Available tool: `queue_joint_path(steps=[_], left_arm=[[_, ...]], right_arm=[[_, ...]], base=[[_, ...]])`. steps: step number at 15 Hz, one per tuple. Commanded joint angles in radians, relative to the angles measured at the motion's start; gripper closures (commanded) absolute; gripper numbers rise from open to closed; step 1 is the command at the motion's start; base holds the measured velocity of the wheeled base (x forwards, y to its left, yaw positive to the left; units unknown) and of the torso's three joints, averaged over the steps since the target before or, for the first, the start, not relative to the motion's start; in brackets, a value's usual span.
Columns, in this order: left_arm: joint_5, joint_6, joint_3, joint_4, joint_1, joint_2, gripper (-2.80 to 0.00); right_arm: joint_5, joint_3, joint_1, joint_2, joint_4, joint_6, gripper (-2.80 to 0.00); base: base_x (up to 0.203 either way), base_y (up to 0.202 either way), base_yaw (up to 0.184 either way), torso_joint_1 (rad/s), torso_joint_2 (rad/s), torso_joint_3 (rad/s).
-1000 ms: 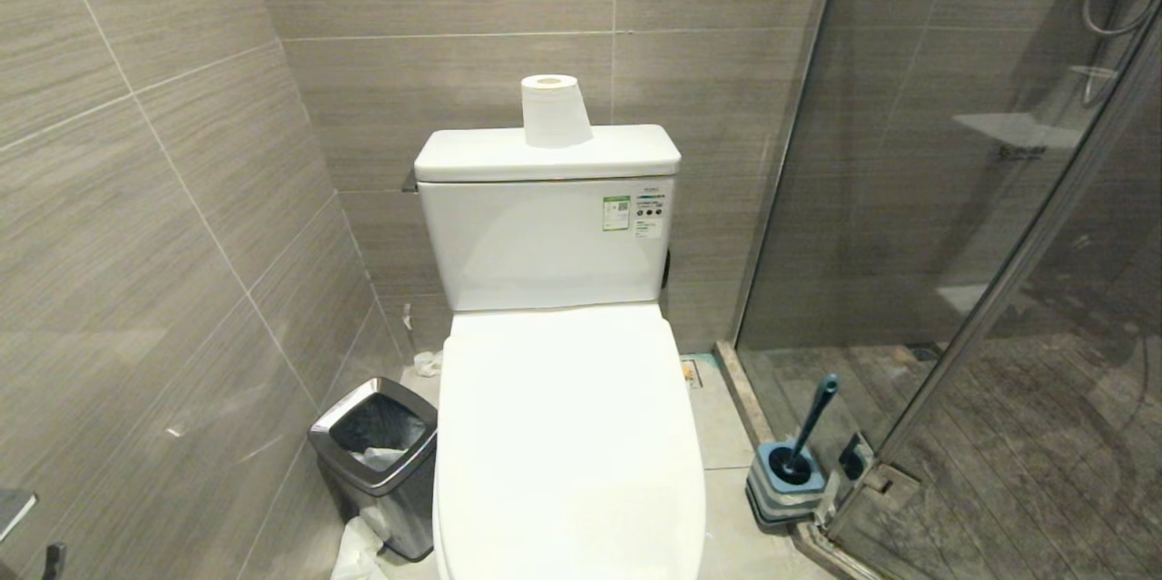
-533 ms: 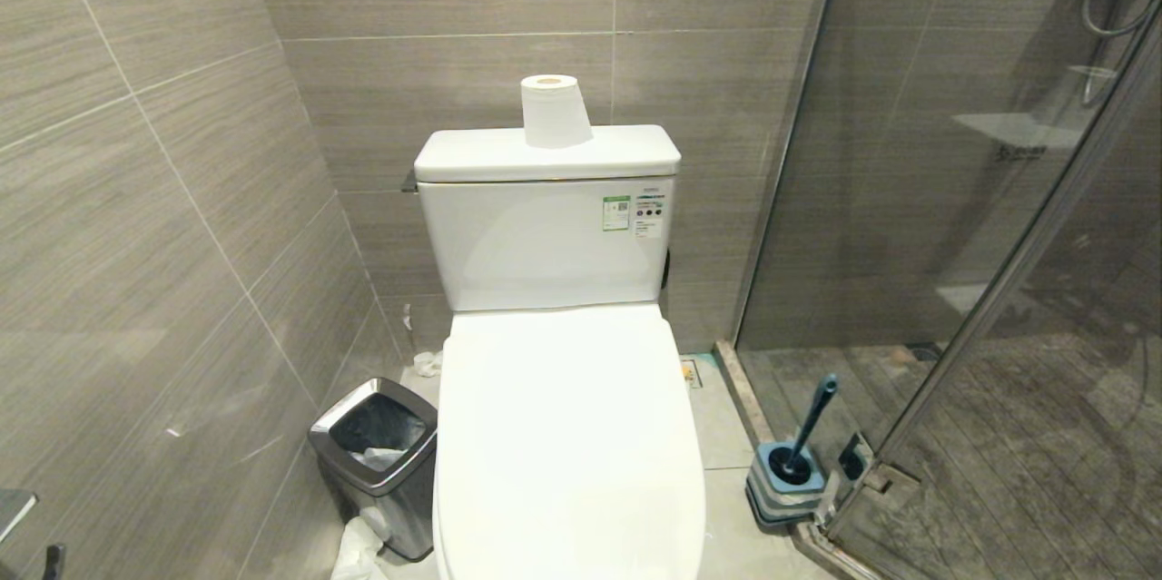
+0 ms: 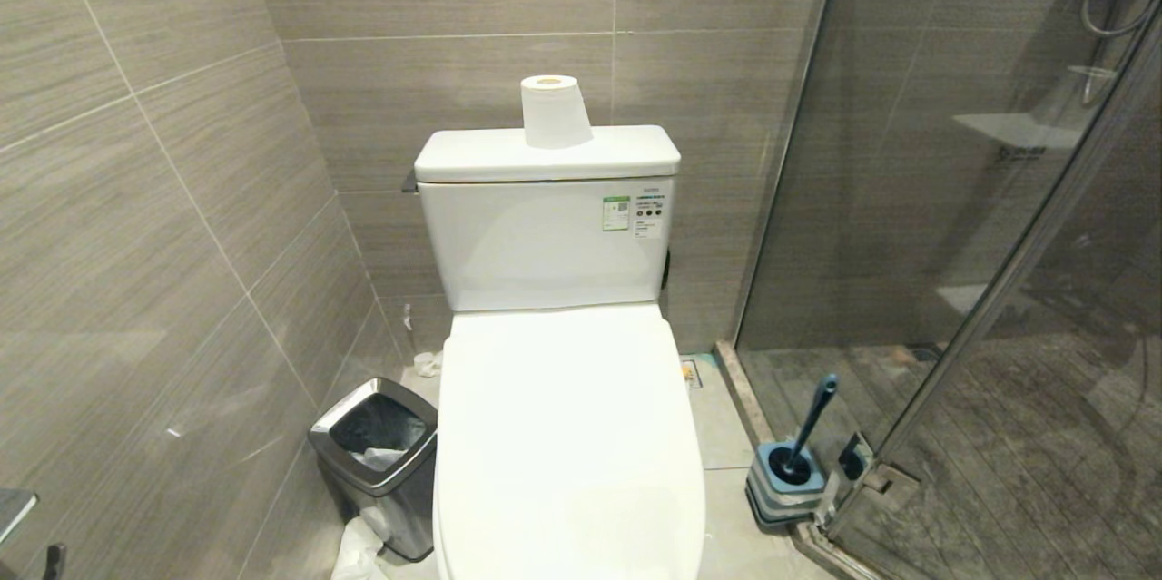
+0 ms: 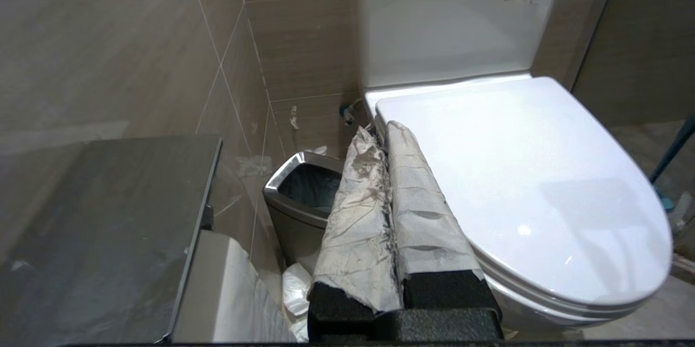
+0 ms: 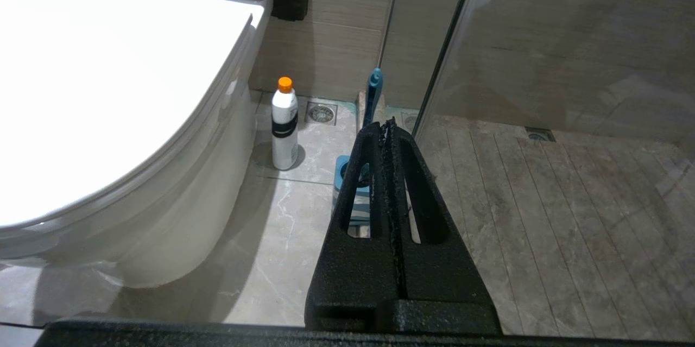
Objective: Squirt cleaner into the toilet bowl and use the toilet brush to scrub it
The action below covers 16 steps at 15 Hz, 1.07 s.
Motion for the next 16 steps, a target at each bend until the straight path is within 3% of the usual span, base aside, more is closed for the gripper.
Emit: queue_joint_path(steps=[1, 3, 5, 11, 16], left_arm=[[0.003, 0.009, 0.165, -0.183, 0.000, -0.006, 0.00], [0.007, 0.035, 0.310, -0.374, 0.000, -0.006, 0.00], [0.008, 0.055, 0.385, -0.439, 0.000, -0.006, 0.00], [0.003, 0.052, 0.408, -0.305, 0.000, -0.006, 0.00], [0.008, 0.044, 0.409, -0.305, 0.000, -0.006, 0.00]], right_arm=[[0.001, 0.000, -0.001, 0.002, 0.000, -0.001, 0.00], [0.001, 0.000, 0.000, 0.002, 0.000, 0.000, 0.00], [0.001, 0.000, 0.000, 0.002, 0.000, -0.001, 0.00], [0.001, 0.000, -0.001, 0.002, 0.000, -0.001, 0.00], [0.001, 0.000, 0.000, 0.002, 0.000, 0.000, 0.00]], base=[[0.000, 0.000, 0.000, 0.000, 0.00, 0.000], [0.000, 0.000, 0.000, 0.000, 0.00, 0.000], [0.000, 0.000, 0.000, 0.000, 0.00, 0.000], [0.000, 0.000, 0.000, 0.000, 0.00, 0.000], [0.000, 0.000, 0.000, 0.000, 0.00, 0.000]])
